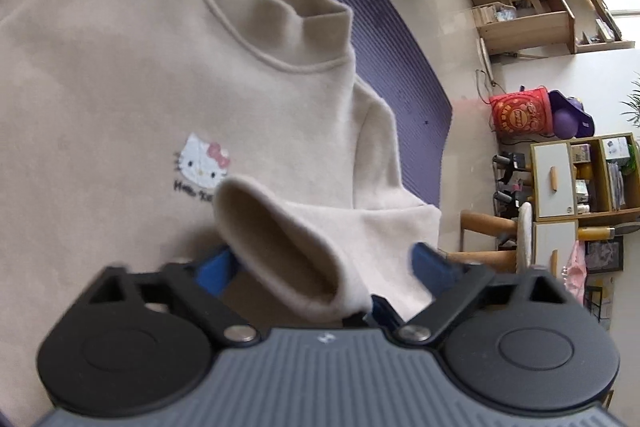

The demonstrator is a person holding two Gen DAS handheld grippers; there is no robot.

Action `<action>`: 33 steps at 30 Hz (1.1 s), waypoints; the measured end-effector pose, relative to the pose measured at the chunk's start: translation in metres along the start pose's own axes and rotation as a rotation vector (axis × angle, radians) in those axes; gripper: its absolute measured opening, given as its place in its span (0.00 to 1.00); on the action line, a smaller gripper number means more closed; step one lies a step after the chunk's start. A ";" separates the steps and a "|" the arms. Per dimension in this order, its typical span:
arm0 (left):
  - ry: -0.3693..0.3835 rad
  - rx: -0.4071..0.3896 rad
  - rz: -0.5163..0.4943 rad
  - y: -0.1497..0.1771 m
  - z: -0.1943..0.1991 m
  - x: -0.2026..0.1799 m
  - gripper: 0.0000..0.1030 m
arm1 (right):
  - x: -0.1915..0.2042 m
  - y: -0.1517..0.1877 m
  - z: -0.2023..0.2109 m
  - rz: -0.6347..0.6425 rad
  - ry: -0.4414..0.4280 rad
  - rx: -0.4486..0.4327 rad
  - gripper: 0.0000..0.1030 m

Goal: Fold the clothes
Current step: 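Lift the cuff with the right gripper and fold the sleeve across the sweater front, then open the right gripper to release the sleeve while the left gripper grasps the other sleeve cuff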

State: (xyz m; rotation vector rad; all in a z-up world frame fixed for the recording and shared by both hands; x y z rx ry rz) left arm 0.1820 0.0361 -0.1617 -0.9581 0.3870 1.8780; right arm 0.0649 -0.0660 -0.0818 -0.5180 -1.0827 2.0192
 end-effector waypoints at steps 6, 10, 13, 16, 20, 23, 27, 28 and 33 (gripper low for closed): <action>-0.110 -0.112 -0.129 0.003 0.029 -0.012 0.07 | -0.010 0.003 -0.011 -0.015 0.025 0.002 0.30; -0.120 -0.200 -0.250 -0.001 0.061 -0.038 0.07 | -0.023 0.008 -0.003 -0.005 0.137 -0.026 0.49; -0.137 -0.265 -0.300 -0.007 0.090 -0.054 0.07 | -0.039 0.016 0.000 -0.015 0.239 -0.010 0.55; -0.146 -0.310 -0.319 -0.011 0.114 -0.066 0.07 | -0.057 0.021 0.001 -0.055 0.320 0.014 0.58; -0.158 -0.357 -0.363 -0.012 0.141 -0.081 0.07 | -0.073 0.027 0.002 -0.089 0.382 0.035 0.63; -0.163 -0.391 -0.380 -0.013 0.167 -0.093 0.07 | -0.082 0.033 -0.005 -0.121 0.405 0.068 0.67; -0.143 -0.427 -0.393 -0.015 0.191 -0.107 0.07 | -0.084 0.038 -0.018 -0.152 0.401 0.106 0.68; -0.135 -0.436 -0.393 -0.016 0.197 -0.111 0.07 | -0.084 0.038 -0.023 -0.157 0.398 0.116 0.68; -0.126 -0.497 -0.440 -0.018 0.220 -0.131 0.07 | -0.085 0.039 -0.042 -0.195 0.392 0.142 0.68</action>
Point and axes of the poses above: each gripper's, at about its wrist camera, not at the fingertips, and z roughly against the way its jaws point, x to its left, y to its underside, the point moved 9 cm from there along -z, roughly the way its jaws point, and after that the axes turned 4 degrees about -x, right-handed, at the moved point
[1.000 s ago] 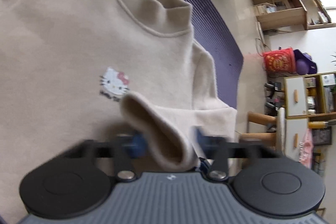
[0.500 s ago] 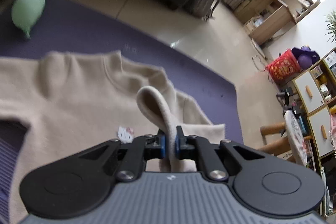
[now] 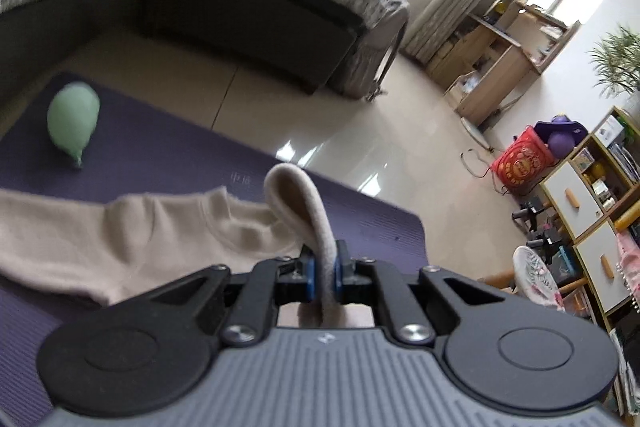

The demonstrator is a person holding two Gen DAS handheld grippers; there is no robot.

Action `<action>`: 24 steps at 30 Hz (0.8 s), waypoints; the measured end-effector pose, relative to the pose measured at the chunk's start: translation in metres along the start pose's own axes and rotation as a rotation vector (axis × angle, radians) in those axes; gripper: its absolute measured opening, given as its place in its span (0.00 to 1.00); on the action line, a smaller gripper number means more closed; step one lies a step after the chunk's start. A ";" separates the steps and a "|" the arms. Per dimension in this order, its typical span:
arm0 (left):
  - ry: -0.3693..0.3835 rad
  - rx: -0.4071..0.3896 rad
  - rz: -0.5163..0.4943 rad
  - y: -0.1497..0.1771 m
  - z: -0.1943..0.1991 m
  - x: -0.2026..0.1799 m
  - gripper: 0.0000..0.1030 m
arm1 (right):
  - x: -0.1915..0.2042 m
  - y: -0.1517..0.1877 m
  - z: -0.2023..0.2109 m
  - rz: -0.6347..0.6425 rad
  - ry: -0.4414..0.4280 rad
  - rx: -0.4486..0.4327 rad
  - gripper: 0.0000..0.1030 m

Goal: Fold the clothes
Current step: 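Open the right gripper to release the sleeve while the left gripper grasps the other sleeve cuff, then fold the held sleeve across the sweater front with the left gripper and release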

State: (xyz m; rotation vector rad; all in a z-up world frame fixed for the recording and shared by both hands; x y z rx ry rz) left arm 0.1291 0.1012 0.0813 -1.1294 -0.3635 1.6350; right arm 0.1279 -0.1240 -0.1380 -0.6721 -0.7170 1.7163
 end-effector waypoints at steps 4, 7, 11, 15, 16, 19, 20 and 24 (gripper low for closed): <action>-0.025 -0.023 -0.035 -0.008 0.013 -0.006 0.07 | 0.008 -0.008 -0.010 0.017 0.010 -0.014 0.68; -0.071 -0.020 -0.057 -0.010 0.020 -0.002 0.07 | 0.007 -0.014 -0.017 0.045 0.038 -0.033 0.68; -0.159 0.003 -0.090 -0.008 0.027 0.014 0.07 | -0.010 -0.017 -0.016 0.035 0.065 -0.038 0.69; -0.258 0.052 -0.125 0.004 0.030 0.040 0.07 | -0.029 -0.018 -0.008 0.024 0.091 -0.051 0.69; -0.279 0.072 -0.133 0.010 0.030 0.046 0.07 | -0.034 -0.018 -0.006 0.019 0.091 -0.055 0.69; -0.329 0.126 -0.146 0.029 0.028 0.064 0.07 | -0.043 -0.017 -0.004 0.017 0.098 -0.053 0.69; -0.350 0.156 -0.146 0.040 0.027 0.073 0.07 | -0.045 -0.017 -0.004 0.015 0.098 -0.054 0.69; -0.393 0.189 -0.178 0.068 0.021 0.091 0.07 | -0.048 -0.013 -0.002 -0.004 0.084 -0.039 0.69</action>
Point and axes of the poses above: each gripper's, at about its wrist camera, not at the fingertips, and z roughly against the way its jaws point, x to its left, y to its underside, the point moved 9 cm from there along -z, roughly the way its jaws point, and after that the axes turned 4 degrees about -x, right-handed, at the moved point
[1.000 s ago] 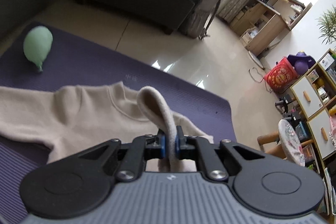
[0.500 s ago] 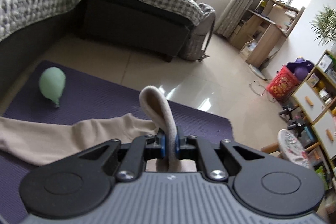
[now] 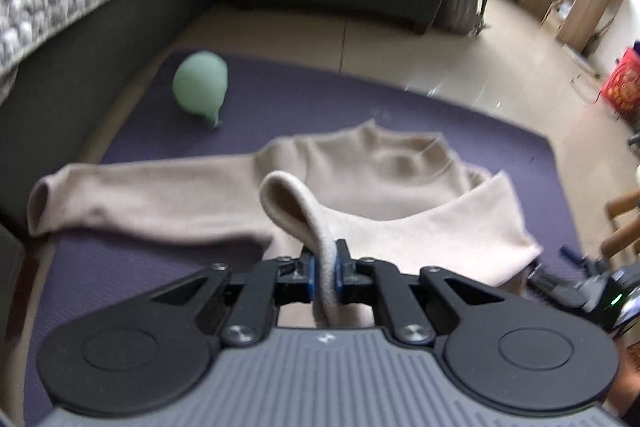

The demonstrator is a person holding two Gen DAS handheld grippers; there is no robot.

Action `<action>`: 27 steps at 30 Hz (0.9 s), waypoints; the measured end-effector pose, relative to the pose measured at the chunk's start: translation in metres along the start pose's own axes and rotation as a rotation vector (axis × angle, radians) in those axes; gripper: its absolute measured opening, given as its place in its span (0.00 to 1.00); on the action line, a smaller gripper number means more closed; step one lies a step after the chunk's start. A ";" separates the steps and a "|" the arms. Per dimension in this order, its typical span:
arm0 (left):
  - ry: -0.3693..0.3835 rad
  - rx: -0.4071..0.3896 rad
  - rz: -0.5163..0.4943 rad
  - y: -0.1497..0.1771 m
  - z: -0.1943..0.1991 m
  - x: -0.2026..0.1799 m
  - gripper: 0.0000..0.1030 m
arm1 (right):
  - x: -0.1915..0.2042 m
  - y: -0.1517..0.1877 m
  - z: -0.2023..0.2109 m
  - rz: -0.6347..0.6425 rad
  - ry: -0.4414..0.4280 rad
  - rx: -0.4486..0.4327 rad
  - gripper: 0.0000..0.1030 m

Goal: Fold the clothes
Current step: 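Fold the held sleeve across the sweater front with the left gripper and release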

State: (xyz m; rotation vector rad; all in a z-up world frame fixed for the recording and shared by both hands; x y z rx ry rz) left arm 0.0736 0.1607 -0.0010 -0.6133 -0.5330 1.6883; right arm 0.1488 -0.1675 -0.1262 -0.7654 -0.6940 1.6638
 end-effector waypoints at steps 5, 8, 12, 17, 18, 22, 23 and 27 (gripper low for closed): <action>-0.042 0.088 -0.069 0.054 -0.025 0.001 0.08 | -0.002 0.007 -0.003 0.035 -0.020 0.035 0.69; -0.067 0.155 -0.075 0.077 -0.036 0.003 0.08 | 0.001 0.014 0.000 0.075 0.000 0.053 0.69; -0.073 0.196 -0.128 0.097 -0.046 0.003 0.10 | -0.007 0.028 -0.001 0.078 0.052 0.109 0.69; -0.054 0.303 -0.176 0.120 -0.056 0.001 0.19 | -0.024 0.028 0.001 -0.004 0.031 0.114 0.69; -0.055 0.316 -0.173 0.122 -0.058 0.002 0.28 | -0.025 0.027 0.002 -0.009 0.024 0.111 0.69; -0.051 0.305 -0.173 0.111 -0.052 -0.003 0.54 | -0.020 0.024 0.004 -0.006 -0.010 0.101 0.69; -0.044 0.289 -0.176 0.105 -0.050 -0.006 0.59 | -0.018 0.024 0.005 -0.003 -0.018 0.099 0.69; -0.016 0.227 -0.186 0.084 -0.046 -0.019 0.65 | -0.015 0.019 0.004 -0.010 -0.041 0.089 0.69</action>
Point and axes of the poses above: each gripper's, at about its wrist camera, not at the fingertips, and z roughly against the way its jaws point, x to its left, y to its underside, the point moved 9 cm from there along -z, roughly the way its jaws point, and after that the axes turned 4 degrees about -x, right-handed, at the moved point
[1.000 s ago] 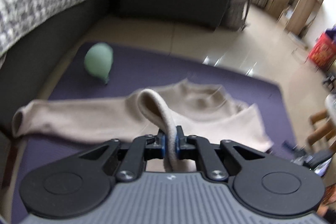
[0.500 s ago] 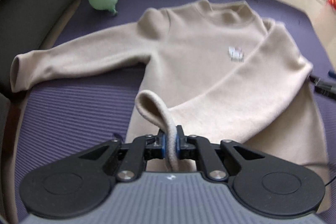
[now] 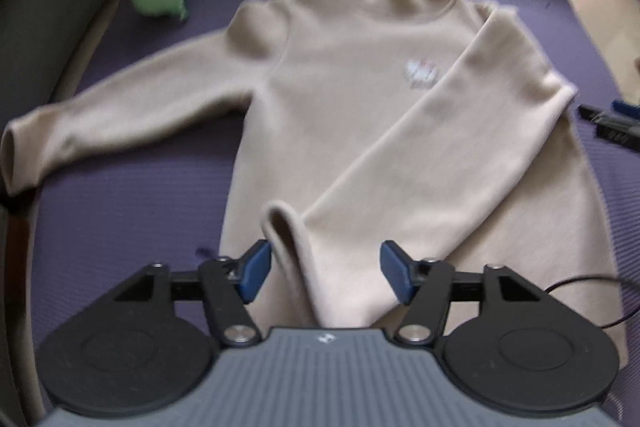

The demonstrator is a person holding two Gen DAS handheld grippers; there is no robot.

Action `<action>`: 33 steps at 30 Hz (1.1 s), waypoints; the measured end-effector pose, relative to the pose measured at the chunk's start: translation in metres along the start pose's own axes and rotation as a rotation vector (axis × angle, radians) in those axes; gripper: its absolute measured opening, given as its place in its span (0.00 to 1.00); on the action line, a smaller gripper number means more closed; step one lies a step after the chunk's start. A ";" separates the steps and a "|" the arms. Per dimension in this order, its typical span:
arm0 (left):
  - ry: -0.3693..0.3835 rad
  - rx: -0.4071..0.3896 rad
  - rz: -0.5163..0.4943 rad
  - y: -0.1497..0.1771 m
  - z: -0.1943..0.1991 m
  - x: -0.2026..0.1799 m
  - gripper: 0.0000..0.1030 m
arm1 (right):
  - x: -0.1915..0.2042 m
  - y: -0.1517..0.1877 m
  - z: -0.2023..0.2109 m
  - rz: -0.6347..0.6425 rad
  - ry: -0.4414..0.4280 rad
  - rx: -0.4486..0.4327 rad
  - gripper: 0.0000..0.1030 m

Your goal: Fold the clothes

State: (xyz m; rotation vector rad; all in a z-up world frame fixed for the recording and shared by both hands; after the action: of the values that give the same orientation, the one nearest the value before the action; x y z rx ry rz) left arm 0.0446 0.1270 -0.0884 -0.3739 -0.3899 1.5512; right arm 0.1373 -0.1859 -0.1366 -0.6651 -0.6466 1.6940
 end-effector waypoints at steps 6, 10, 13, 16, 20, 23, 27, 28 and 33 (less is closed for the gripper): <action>0.052 -0.055 -0.028 -0.038 -0.003 -0.022 0.74 | 0.000 -0.030 -0.002 -0.070 -0.074 -0.032 0.66; 0.179 -0.093 -0.073 -0.084 -0.032 -0.056 0.75 | -0.001 -0.050 -0.011 -0.192 -0.173 -0.024 0.57; 0.258 -0.118 -0.140 -0.112 -0.058 -0.085 0.72 | -0.003 -0.069 -0.025 -0.246 -0.235 0.006 0.54; 0.326 -0.185 -0.208 -0.137 -0.079 -0.113 0.70 | -0.003 -0.093 -0.043 -0.280 -0.293 0.054 0.54; 0.361 -0.260 -0.194 -0.158 -0.104 -0.129 0.63 | 0.001 -0.119 -0.071 -0.349 -0.355 0.105 0.54; 0.380 -0.265 -0.179 -0.160 -0.119 -0.135 0.60 | 0.013 -0.125 -0.097 -0.374 -0.394 0.173 0.54; 0.385 -0.271 -0.207 -0.156 -0.127 -0.142 0.59 | 0.029 -0.116 -0.123 -0.373 -0.415 0.262 0.28; 0.381 -0.270 -0.213 -0.154 -0.129 -0.144 0.59 | 0.033 -0.111 -0.128 -0.358 -0.410 0.280 0.19; 0.372 -0.265 -0.223 -0.149 -0.141 -0.150 0.59 | 0.026 -0.108 -0.127 -0.334 -0.328 0.205 0.06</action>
State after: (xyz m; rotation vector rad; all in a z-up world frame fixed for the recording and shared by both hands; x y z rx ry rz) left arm 0.2444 -0.0191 -0.1446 -0.7848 -0.3321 1.1832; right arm 0.2958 -0.1297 -0.1487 -0.1223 -0.7545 1.5378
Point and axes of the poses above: each gripper's, at about its wrist camera, not at the fingertips, and z roughly against the way its jaws point, x to its left, y to its underside, the point moved 9 cm from there along -z, roughly the way its jaws point, and after that the axes turned 4 degrees about -x, right-handed, at the moved point
